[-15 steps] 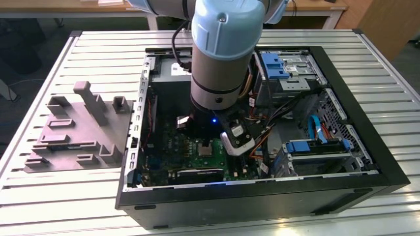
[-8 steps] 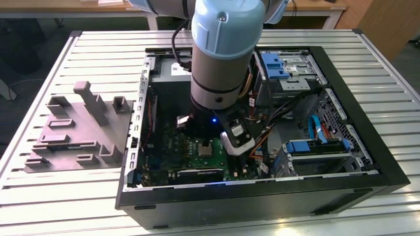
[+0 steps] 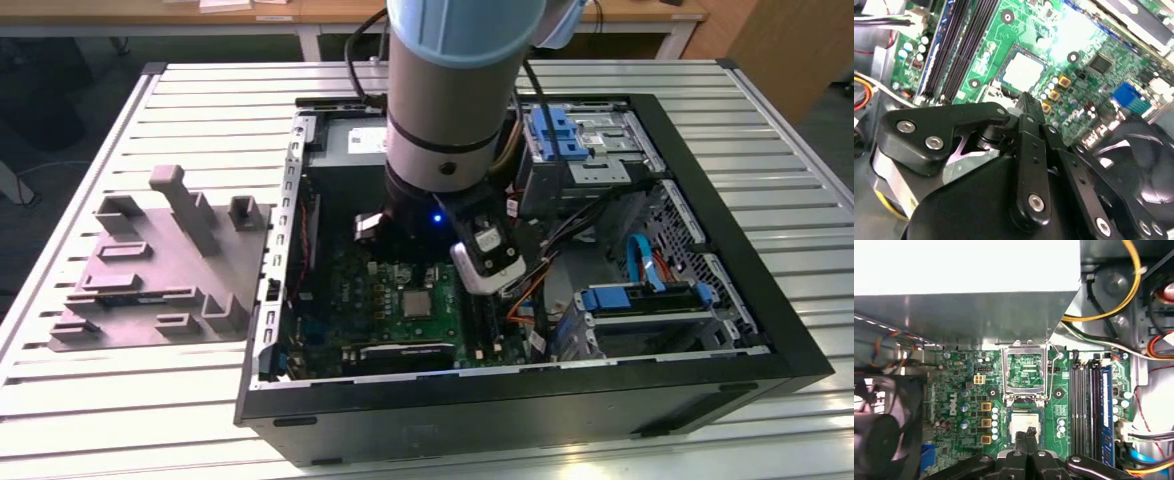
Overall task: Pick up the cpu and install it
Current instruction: 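Close the cpu cover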
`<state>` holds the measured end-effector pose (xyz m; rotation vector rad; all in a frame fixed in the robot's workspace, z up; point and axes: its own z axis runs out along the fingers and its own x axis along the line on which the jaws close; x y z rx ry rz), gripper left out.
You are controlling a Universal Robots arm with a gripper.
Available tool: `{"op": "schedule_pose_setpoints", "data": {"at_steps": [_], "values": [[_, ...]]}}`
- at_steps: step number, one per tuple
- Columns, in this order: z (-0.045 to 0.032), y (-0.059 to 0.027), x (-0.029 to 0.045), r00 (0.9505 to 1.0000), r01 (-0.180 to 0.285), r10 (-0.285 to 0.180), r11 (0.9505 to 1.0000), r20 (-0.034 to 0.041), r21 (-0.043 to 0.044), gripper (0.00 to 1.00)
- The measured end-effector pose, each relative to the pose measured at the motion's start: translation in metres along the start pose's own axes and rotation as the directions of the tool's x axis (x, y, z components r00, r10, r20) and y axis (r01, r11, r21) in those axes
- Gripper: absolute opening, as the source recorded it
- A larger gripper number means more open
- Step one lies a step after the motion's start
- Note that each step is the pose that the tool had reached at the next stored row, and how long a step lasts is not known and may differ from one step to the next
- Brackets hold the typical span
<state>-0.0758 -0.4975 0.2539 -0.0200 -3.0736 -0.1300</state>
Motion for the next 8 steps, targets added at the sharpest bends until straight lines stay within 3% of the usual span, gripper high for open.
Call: {"op": "schedule_pose_setpoints", "data": {"at_steps": [2,6,8], "values": [[0.0001,0.0003,0.0,0.9999,0.015,-0.015,0.9999,-0.0011,0.0006,0.11],[0.0009,0.0002,0.0,0.9963,0.086,-0.086,0.9963,-0.0074,0.0053,0.11],[0.0017,0.0002,-0.0001,0.9931,0.117,-0.117,0.9931,-0.0047,0.0076,0.11]]}}
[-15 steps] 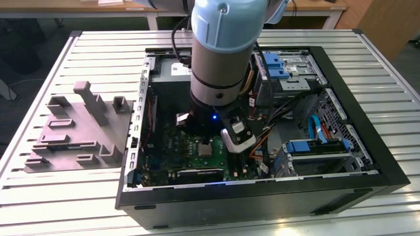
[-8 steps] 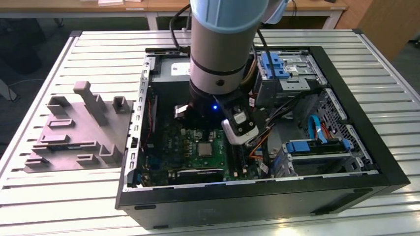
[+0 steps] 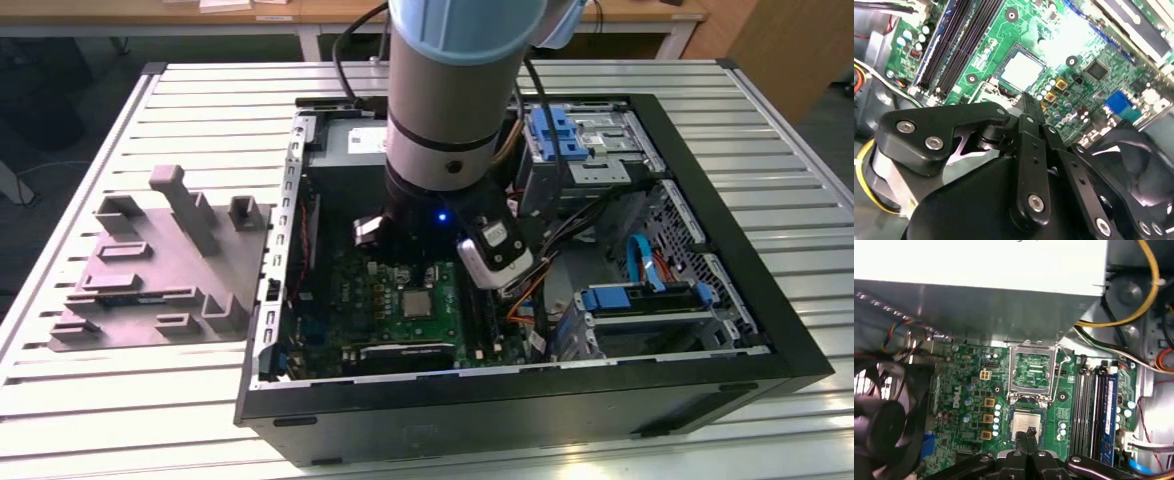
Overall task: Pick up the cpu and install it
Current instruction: 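Close the cpu cover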
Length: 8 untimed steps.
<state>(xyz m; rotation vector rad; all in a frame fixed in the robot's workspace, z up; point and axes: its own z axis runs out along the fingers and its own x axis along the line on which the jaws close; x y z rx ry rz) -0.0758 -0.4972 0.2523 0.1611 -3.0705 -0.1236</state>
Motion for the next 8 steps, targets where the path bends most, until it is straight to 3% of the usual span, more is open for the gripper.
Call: {"op": "schedule_pose_setpoints", "data": {"at_steps": [2,5,6,8], "values": [[0.0002,0.0,0.0,0.9996,0.016,-0.016,0.9999,0.0238,0.0038,0.11],[0.0006,0.0,-0.0001,0.9972,0.03,-0.03,0.9995,0.0688,0.0099,0.11],[0.0012,0.0002,-0.0002,0.9965,0.037,-0.037,0.9993,0.0743,0.0109,0.11],[0.0023,0.0003,-0.0007,0.9958,0.05,-0.051,0.9986,0.0765,0.0126,0.11]]}}
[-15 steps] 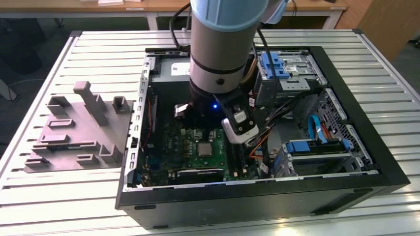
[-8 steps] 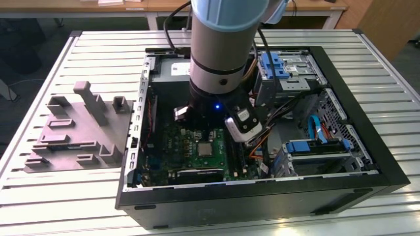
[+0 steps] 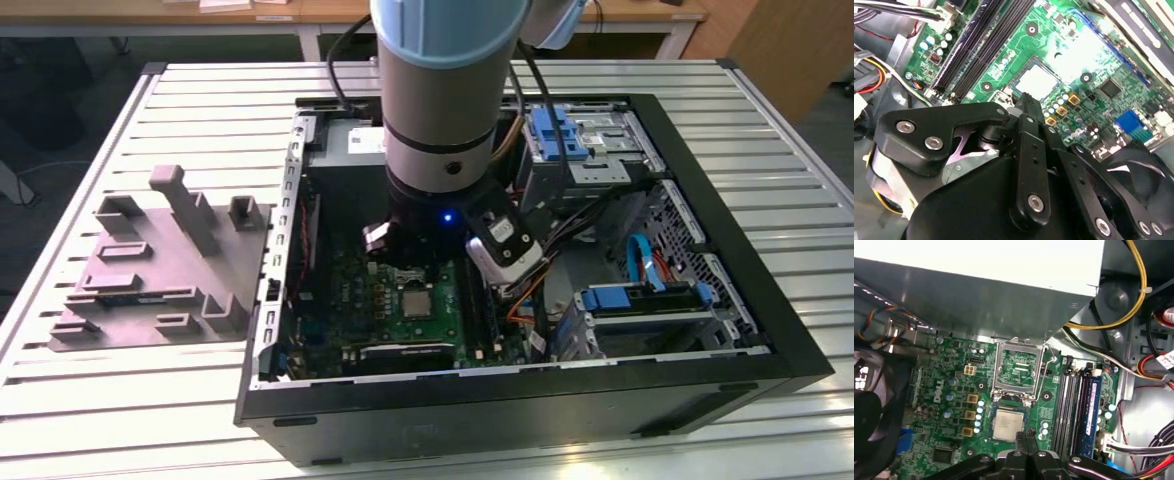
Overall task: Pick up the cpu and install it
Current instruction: 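Close the cpu cover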
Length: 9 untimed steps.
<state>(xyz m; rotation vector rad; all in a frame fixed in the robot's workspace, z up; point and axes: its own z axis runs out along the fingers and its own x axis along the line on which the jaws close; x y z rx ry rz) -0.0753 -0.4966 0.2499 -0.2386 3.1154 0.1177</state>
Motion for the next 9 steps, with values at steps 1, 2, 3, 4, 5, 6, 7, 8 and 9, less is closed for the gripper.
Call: {"op": "schedule_pose_setpoints", "data": {"at_steps": [1,2,3,4,5,6,7,8,9], "values": [[0.0005,0.0004,-0.001,1.0,0.002,-0.002,1.0,-0.0002,0.0001,0.11],[0.0009,0.0009,-0.0023,1.0,0.003,-0.003,1.0,-0.0002,0.0,0.11],[0.0011,0.0013,-0.0031,1.0,0.003,-0.003,1.0,-0.0001,-0.0001,0.11],[0.0012,0.0017,-0.0035,1.0,0.003,-0.003,1.0,-0.0001,-0.0002,0.11],[0.0012,0.0018,-0.004,1.0,0.003,-0.003,1.0,-0.0004,-0.0002,0.11],[0.0013,0.0019,-0.0046,1.0,0.003,-0.003,1.0,-0.0009,-0.0004,0.11],[0.0013,0.0018,-0.0051,1.0,0.003,-0.003,1.0,-0.0014,-0.0004,0.11],[0.0013,0.0018,-0.0052,1.0,0.003,-0.003,1.0,-0.0015,-0.0004,0.11],[0.0013,0.0018,-0.0055,1.0,0.003,-0.003,1.0,-0.0016,-0.0004,0.11]]}}
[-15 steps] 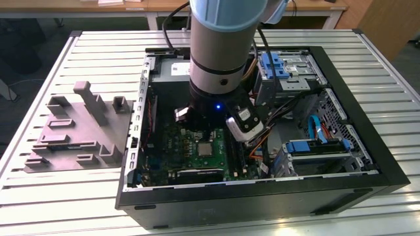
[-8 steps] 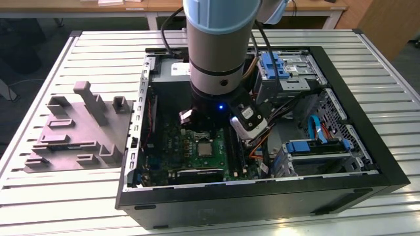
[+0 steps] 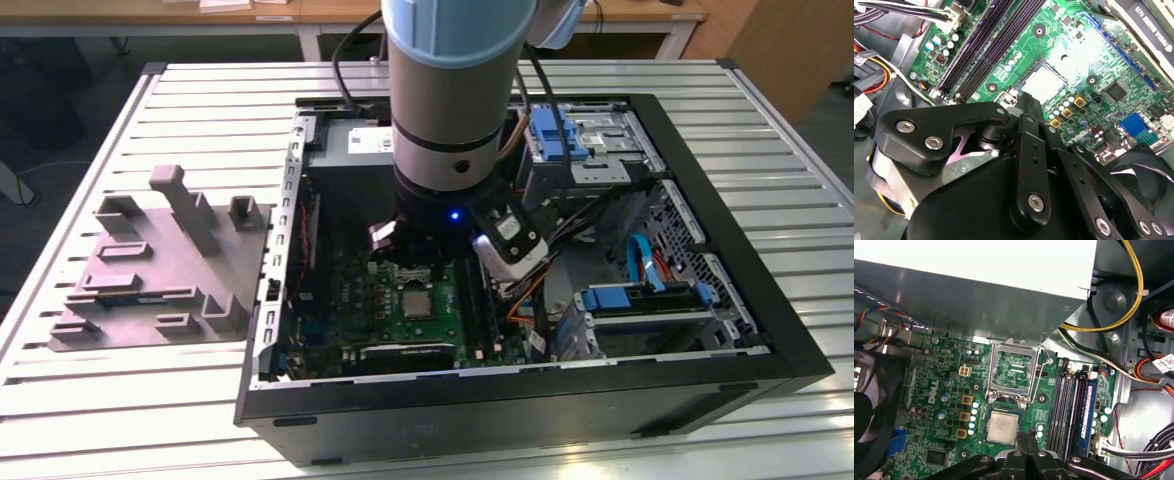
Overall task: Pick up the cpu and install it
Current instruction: 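Close the cpu cover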
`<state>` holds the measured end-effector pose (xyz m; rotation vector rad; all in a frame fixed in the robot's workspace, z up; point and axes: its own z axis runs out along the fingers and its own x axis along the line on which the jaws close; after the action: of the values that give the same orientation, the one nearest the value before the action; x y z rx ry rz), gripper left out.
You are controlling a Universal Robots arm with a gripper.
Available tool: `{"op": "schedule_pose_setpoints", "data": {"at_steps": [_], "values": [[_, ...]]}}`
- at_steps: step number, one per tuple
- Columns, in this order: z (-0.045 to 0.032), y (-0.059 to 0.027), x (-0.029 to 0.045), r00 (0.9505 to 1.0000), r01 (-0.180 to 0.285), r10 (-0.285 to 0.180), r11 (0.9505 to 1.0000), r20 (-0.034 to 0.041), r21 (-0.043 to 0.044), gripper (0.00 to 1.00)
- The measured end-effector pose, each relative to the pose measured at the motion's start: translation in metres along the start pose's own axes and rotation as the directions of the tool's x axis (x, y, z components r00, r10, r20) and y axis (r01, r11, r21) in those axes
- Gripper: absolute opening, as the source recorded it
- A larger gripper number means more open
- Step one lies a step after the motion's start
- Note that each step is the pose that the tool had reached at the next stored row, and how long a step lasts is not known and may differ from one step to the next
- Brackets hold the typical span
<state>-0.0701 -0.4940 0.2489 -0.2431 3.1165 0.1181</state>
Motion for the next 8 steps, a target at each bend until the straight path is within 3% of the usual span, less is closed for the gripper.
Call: {"op": "schedule_pose_setpoints", "data": {"at_steps": [8], "values": [[0.0,-0.0001,-0.0004,1.0,0.0,0.0,1.0,0.0,0.0,0.11]]}}
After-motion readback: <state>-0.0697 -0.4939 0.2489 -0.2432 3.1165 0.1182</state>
